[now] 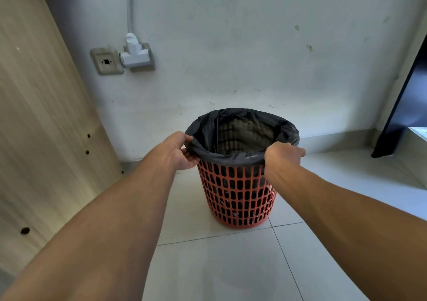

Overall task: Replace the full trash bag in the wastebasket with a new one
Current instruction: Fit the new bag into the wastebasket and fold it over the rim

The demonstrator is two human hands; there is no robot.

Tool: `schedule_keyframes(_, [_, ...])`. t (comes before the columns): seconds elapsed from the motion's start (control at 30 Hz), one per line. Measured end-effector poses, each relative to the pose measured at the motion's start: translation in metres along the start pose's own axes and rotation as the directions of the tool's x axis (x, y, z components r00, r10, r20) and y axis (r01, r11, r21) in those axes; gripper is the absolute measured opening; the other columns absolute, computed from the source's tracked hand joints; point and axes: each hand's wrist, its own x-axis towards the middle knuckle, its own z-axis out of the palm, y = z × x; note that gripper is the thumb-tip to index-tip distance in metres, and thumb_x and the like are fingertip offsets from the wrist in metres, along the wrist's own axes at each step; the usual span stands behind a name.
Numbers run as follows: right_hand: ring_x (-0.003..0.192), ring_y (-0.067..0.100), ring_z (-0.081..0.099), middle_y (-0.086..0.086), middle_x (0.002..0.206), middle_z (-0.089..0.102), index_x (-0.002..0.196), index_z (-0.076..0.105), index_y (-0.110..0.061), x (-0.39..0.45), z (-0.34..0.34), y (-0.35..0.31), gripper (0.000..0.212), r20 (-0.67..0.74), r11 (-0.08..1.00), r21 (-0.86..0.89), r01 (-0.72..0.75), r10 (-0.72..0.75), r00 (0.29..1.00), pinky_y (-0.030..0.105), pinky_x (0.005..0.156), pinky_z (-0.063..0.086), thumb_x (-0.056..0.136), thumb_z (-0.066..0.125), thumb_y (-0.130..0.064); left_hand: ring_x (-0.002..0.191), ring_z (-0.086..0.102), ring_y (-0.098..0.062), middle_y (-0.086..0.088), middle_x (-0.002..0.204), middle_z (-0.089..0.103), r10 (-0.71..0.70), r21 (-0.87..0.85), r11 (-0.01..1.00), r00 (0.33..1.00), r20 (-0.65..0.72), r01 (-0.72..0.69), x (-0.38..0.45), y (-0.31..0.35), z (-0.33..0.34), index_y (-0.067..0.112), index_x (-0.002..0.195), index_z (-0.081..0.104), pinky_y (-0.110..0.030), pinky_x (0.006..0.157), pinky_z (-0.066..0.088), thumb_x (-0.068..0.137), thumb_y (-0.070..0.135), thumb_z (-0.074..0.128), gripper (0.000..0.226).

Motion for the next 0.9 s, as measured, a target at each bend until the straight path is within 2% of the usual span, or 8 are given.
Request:
schedule_keyframes(0.23, [0.106,0.031,0.054,0.019,0.133,0.051,0.137,0.033,0.001,0.018,-0.012,-0.004,0.038,0.045,0.948,-0.254,0.192,-0.187,0.981,0.031,0.078,0.040,0.104,0.035,-0.016,0.074,0.061,-0.023,-0.009,0.086,0.064,0.019,0.135,0.991,0.994,-0.111,-0.004,0.004,0.006,-0.010,0.002,0.091,0.058,-0.034,0.062,0.050,0.093,0.016,0.056,0.014])
schedule_keyframes(0.4, [0.094,0.036,0.060,0.020,0.111,0.060,0.121,0.053,0.002,0.039,-0.021,-0.002,0.036,0.145,0.912,-0.337,0.233,-0.194,0.970,0.050,0.085,0.056,0.101,0.037,-0.023,0.065,0.059,-0.022,-0.007,0.073,0.062,0.094,0.243,0.968,0.986,-0.141,-0.058,0.008,0.006,-0.017,0.005,0.075,0.056,-0.031,0.069,0.053,0.094,0.006,0.049,0.020])
schedule_keyframes(0.47, [0.098,0.038,0.060,0.020,0.112,0.059,0.120,0.055,0.003,0.041,-0.022,-0.006,0.037,0.150,0.882,-0.404,0.243,-0.198,0.969,0.051,0.085,0.056,0.100,0.040,-0.023,0.061,0.057,-0.020,-0.007,0.058,0.064,0.133,0.286,0.954,0.981,-0.140,-0.088,0.010,0.005,-0.017,0.005,0.070,0.055,-0.029,0.061,0.055,0.094,0.003,0.045,0.026])
schedule_keyframes(0.57, [0.122,0.040,0.044,0.020,0.137,0.042,0.136,0.040,-0.002,0.029,-0.014,-0.007,0.052,0.130,0.616,-0.707,0.347,-0.369,0.920,0.051,0.101,0.042,0.095,0.049,-0.033,0.059,0.060,-0.020,-0.008,0.056,0.068,0.176,0.332,0.934,0.979,-0.107,-0.132,0.015,0.002,-0.018,0.002,0.080,0.063,-0.023,0.033,0.047,0.092,-0.001,0.044,0.022])
schedule_keyframes(0.6, [0.129,0.038,0.037,0.018,0.142,0.034,0.140,0.033,-0.006,0.020,-0.011,-0.008,0.060,0.201,0.468,-0.769,0.436,-0.470,0.859,0.052,0.106,0.035,0.094,0.050,-0.039,0.062,0.063,-0.021,-0.011,0.073,0.072,0.213,0.343,0.925,0.970,-0.115,-0.162,0.018,0.001,-0.018,0.001,0.094,0.065,-0.024,0.033,0.047,0.089,-0.003,0.046,0.020])
schedule_keyframes(0.67, [0.132,0.034,0.034,0.014,0.142,0.034,0.141,0.033,-0.014,-0.003,0.000,-0.010,0.059,0.451,0.168,-0.710,0.684,-0.637,0.625,0.052,0.108,0.030,0.095,0.045,-0.048,0.068,0.066,-0.023,-0.013,0.099,0.071,0.278,0.379,0.901,0.951,-0.135,-0.210,0.028,0.003,-0.020,0.000,0.116,0.061,-0.026,0.037,0.050,0.084,-0.006,0.048,0.035])
schedule_keyframes(0.8, [0.108,0.018,0.057,-0.004,0.119,0.060,0.130,0.049,-0.026,-0.056,0.016,-0.001,0.055,0.878,-0.234,-0.184,0.955,-0.476,0.053,0.049,0.102,0.039,0.092,0.034,-0.063,0.069,0.067,-0.019,-0.009,0.088,0.070,0.296,0.490,0.843,0.952,-0.078,-0.222,0.025,0.005,-0.018,0.001,0.112,0.062,-0.022,0.040,0.050,0.088,-0.003,0.041,0.032])
schedule_keyframes(0.9, [0.091,0.018,0.063,-0.006,0.112,0.062,0.133,0.039,-0.021,-0.070,0.023,0.020,0.059,0.918,-0.398,-0.050,0.916,-0.380,-0.116,0.043,0.088,0.046,0.085,0.052,-0.053,0.061,0.062,-0.015,-0.008,0.072,0.063,0.275,0.521,0.826,0.961,-0.040,-0.215,0.012,0.004,-0.015,0.003,0.088,0.060,-0.021,0.033,0.048,0.091,-0.003,0.044,0.017])
